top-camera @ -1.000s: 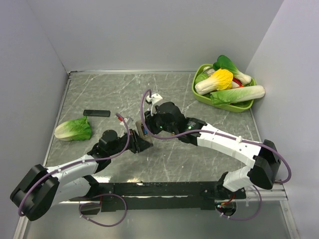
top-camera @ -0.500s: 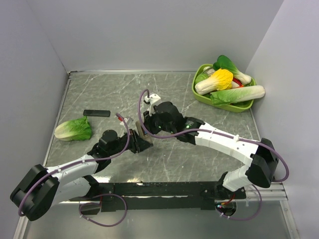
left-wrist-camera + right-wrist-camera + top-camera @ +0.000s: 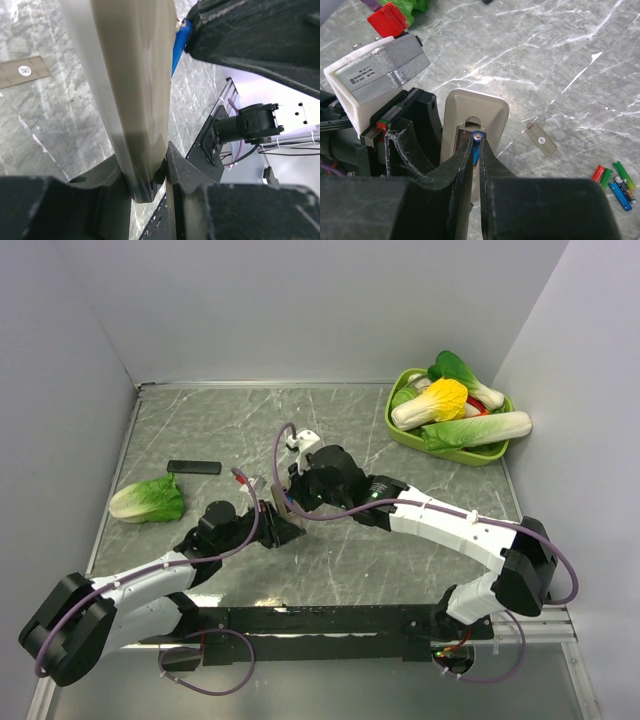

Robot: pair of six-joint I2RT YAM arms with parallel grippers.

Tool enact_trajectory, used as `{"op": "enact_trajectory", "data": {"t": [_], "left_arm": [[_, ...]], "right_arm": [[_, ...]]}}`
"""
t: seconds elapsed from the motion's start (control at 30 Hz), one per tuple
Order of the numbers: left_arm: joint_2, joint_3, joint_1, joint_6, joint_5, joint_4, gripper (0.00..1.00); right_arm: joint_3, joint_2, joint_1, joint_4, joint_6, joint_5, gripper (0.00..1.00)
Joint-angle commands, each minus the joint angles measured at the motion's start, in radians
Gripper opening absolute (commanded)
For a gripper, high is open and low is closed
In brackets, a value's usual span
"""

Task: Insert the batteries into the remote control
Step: Load the battery into the remote control.

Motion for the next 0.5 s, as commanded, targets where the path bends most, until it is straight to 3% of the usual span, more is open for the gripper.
{"op": "enact_trajectory", "data": {"t": [0.0,0.47], "left_arm": [[-0.049,0.048,-0.005,0.024,0.008,0.035,0.02],[-0.069,0.066,-0.005,0.045,-0.004,-0.01,0.02]], "right_arm": [[0.057,0.033,0.009,-0.027,-0.035,0.057,0.08],[0.096,0.076,0.048,-0.039,-0.063,0.046,0.08]]}}
